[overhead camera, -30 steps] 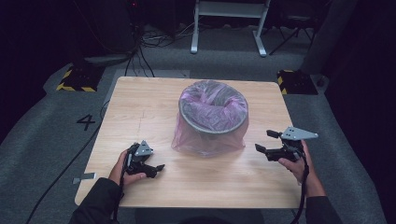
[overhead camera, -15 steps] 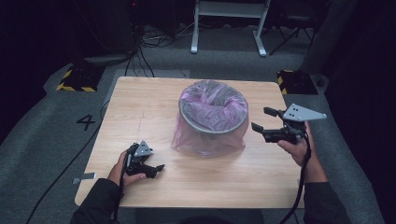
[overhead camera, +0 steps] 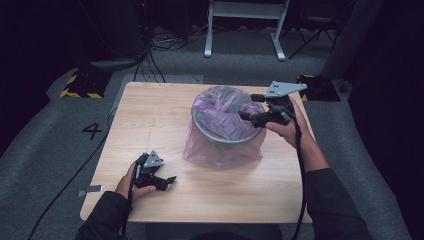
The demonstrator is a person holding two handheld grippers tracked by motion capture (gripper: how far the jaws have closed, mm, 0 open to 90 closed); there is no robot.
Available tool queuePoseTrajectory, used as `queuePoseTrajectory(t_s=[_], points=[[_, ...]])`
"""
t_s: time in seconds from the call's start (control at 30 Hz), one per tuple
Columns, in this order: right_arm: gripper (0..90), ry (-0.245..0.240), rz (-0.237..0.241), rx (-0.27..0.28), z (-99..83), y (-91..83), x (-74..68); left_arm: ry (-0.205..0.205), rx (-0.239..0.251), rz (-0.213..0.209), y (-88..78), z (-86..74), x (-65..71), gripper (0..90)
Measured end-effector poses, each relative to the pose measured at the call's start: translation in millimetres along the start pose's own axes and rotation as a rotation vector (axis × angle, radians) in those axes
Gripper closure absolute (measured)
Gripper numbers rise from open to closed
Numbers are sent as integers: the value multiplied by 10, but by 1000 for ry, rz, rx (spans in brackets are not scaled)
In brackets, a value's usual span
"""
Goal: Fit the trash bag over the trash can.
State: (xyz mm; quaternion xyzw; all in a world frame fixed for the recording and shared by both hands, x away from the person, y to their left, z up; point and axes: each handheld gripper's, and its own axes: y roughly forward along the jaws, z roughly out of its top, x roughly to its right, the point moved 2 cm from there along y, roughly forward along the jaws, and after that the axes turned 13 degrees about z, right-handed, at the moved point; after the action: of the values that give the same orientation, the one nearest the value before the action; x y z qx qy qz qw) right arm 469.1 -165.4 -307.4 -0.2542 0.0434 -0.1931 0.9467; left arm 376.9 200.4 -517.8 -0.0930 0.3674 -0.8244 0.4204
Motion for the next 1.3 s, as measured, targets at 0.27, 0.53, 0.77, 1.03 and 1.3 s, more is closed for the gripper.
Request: queuePoseTrajectory(t_s=[0.27, 0.53, 0.77, 1.03, 1.3], points=[[373, 4, 60, -167, 49, 435, 116, 3, 0, 0, 3, 2, -4, 154], [356, -36, 92, -374, 31, 602, 95, -1, 0, -3, 4, 1, -1, 153], [293, -42, 102, -546, 12, 728, 102, 0, 0, -3, 3, 1, -1, 153], [217, -44, 127, -689, -14, 816, 127, 0, 0, -3, 4, 1, -1, 153], [198, -56, 97, -614, -25, 748, 114, 0, 0, -3, 4, 1, -1, 153]])
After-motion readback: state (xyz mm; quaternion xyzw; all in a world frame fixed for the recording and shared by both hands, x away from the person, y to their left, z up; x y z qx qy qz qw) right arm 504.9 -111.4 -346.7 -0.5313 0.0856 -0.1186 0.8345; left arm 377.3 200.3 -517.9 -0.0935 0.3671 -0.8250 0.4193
